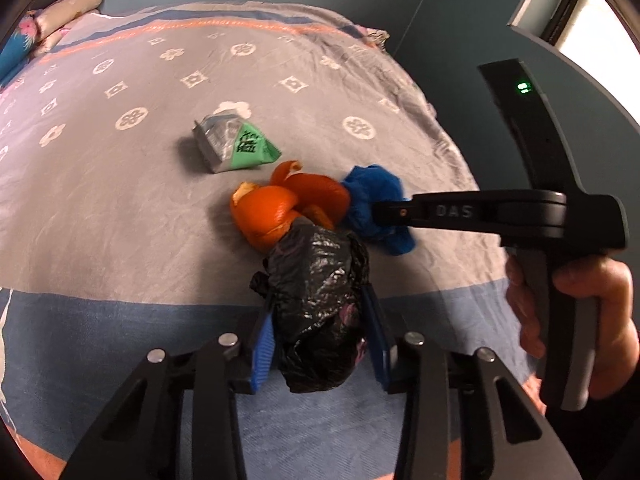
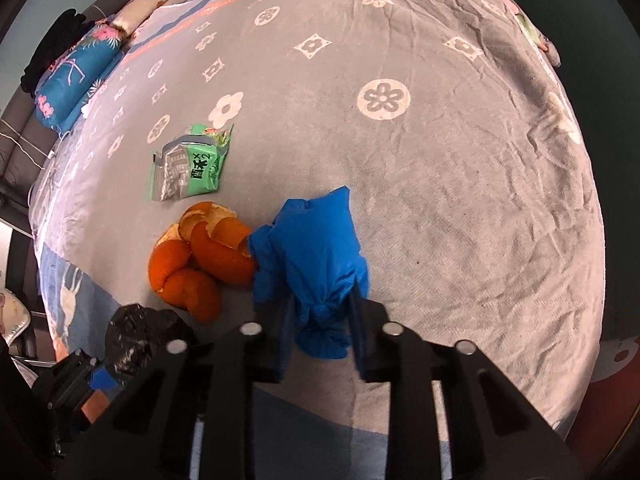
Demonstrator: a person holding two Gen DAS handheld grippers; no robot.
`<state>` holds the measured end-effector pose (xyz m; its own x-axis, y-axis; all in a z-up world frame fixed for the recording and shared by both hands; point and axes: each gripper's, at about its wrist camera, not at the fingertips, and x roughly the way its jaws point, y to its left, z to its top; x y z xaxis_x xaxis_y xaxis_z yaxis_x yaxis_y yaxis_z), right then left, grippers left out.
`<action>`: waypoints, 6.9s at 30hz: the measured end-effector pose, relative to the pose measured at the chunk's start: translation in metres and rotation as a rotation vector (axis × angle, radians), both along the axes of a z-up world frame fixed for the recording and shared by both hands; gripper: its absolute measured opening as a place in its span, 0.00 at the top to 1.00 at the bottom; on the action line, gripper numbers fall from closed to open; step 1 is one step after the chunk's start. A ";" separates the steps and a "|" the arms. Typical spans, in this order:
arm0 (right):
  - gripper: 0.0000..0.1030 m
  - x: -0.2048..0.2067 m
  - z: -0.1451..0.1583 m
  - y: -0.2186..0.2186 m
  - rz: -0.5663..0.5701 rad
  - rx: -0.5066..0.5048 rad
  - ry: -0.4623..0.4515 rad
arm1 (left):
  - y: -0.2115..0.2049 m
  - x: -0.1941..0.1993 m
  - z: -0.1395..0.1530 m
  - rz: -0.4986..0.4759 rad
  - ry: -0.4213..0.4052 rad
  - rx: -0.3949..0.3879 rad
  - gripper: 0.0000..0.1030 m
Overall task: Collect trash
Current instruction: 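Carry the black bag and blue glove over the bin with both tools, then open both tools to drop the black bag and blue glove into the bin, then move both open tools back toward the wrapper and orange peels, then lower the left tool onto the silver-green snack wrapper and close it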
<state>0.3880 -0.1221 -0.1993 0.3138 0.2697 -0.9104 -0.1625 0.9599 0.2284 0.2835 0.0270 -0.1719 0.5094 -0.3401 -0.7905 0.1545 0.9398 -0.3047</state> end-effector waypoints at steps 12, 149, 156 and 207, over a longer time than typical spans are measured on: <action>0.87 -0.006 0.015 -0.008 -0.021 0.052 -0.018 | 0.027 -0.016 0.036 0.033 -0.106 -0.051 0.66; 0.38 -0.249 0.137 -0.357 -0.549 0.152 -0.430 | -0.267 -0.012 0.113 -0.286 -0.234 -0.018 0.21; 0.36 -0.240 0.150 -0.328 -0.487 0.149 -0.451 | -0.226 -0.013 0.125 -0.222 -0.266 -0.015 0.15; 0.26 -0.075 0.085 -0.003 0.200 0.149 -0.365 | 0.062 0.115 0.018 0.226 -0.108 0.112 0.13</action>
